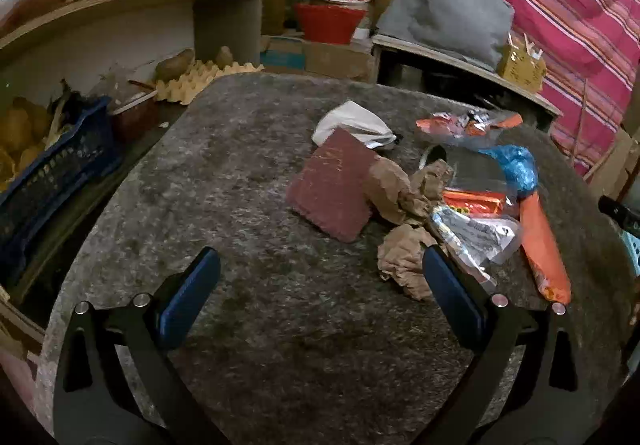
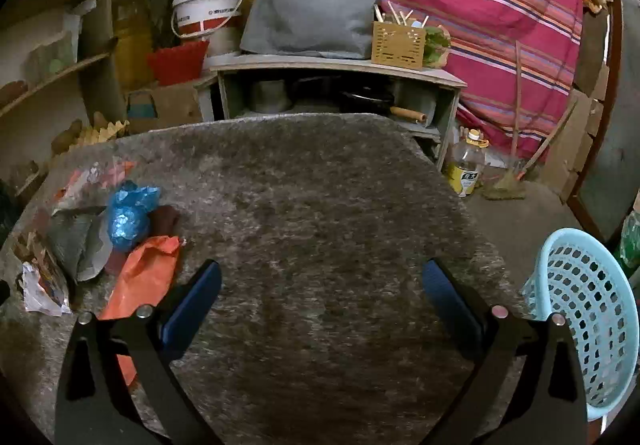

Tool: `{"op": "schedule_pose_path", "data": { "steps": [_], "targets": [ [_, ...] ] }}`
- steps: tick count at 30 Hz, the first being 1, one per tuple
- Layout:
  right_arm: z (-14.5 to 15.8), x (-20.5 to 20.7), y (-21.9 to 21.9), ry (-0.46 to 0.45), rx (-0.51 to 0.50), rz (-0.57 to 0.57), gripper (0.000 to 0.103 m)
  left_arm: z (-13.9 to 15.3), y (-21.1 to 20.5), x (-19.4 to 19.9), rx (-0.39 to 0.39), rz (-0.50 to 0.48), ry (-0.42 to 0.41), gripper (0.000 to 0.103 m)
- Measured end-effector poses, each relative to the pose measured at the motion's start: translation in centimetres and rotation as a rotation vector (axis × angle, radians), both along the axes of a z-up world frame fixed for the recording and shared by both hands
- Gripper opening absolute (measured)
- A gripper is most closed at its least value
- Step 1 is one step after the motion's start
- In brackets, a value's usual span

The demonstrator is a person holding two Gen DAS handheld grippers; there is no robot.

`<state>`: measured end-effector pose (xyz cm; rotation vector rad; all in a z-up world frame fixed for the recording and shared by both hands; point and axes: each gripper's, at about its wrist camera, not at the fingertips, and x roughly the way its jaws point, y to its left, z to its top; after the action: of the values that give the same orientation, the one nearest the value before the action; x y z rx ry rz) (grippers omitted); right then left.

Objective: Collect trash
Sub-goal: 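Grasp the crumpled brown paper with the left tool while the right tool approaches the orange wrapper, then grasp the orange wrapper with the right tool while the left tool holds the brown paper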

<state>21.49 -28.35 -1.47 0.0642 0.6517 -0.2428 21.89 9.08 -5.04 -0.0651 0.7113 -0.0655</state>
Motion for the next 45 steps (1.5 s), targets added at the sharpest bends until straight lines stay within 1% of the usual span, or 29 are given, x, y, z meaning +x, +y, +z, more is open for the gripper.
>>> {"op": "schedule_pose_path", "data": {
  "steps": [7,11,12,13,14,15,16,17,20,26,29,34,39,41,43,44,45],
  "targets": [
    [-0.5,0.7,0.4,0.02,0.024,0.019,0.098,-0.4,-2.6,0.9,0.066,-0.092,0.027,0.098],
    [-0.7,1.0,1.0,0.03,0.026,0.043,0.098,-0.8,-4.0,2.0,0.078,-0.152,0.061,0.098],
    [-0.8,1.1,1.3,0.034,0.02,0.053,0.098,-1.0,-4.4,2.3,0.076,-0.168,0.072,0.096],
    [-0.8,1.2,1.6,0.037,0.013,0.059,0.098,-1.1,-4.4,2.5,0.069,-0.179,0.079,0.085],
    [-0.9,1.3,1.9,0.04,0.007,0.064,0.098,-1.2,-4.5,2.7,0.057,-0.193,0.087,0.077],
    [-1.0,1.3,2.3,0.044,0.001,0.074,0.098,-1.4,-4.5,2.8,0.042,-0.21,0.099,0.06],
    [-1.0,1.4,2.6,0.049,0.0,0.085,0.098,-1.7,-4.6,3.0,0.024,-0.234,0.118,0.049],
    [-1.1,1.4,2.9,0.053,-0.001,0.095,0.098,-1.8,-4.6,2.9,0.015,-0.245,0.124,0.046],
    [-1.4,1.5,4.1,0.067,-0.008,0.128,0.098,-1.5,-4.6,2.4,0.016,-0.249,0.108,0.044],
    [-1.7,1.6,6.8,0.086,-0.015,0.198,0.098,0.4,-3.6,-0.1,0.074,-0.214,0.037,0.043],
    [-2.1,1.8,8.0,0.101,-0.013,0.213,0.098,1.3,-2.3,-1.1,0.096,-0.168,-0.009,0.043],
    [-2.9,2.3,10.2,0.137,-0.047,0.233,0.098,2.7,0.5,-1.7,0.086,-0.071,-0.065,0.043],
    [-3.4,2.9,11.0,0.169,-0.051,0.23,0.098,3.0,2.0,-1.8,0.11,-0.027,-0.081,0.043],
    [-3.9,3.2,11.5,0.195,-0.072,0.23,0.096,2.9,2.2,-1.8,0.117,-0.023,-0.08,0.043],
    [-4.2,3.4,11.6,0.21,-0.054,0.249,0.083,2.9,2.4,-1.9,0.117,-0.02,-0.083,0.043],
    [-4.2,3.4,11.5,0.211,-0.028,0.261,0.079,2.9,2.5,-1.8,0.117,-0.019,-0.084,0.043],
    [-4.2,3.5,11.4,0.213,-0.01,0.267,0.071,3.0,2.6,-1.8,0.115,-0.017,-0.084,0.043]
  ]
}}
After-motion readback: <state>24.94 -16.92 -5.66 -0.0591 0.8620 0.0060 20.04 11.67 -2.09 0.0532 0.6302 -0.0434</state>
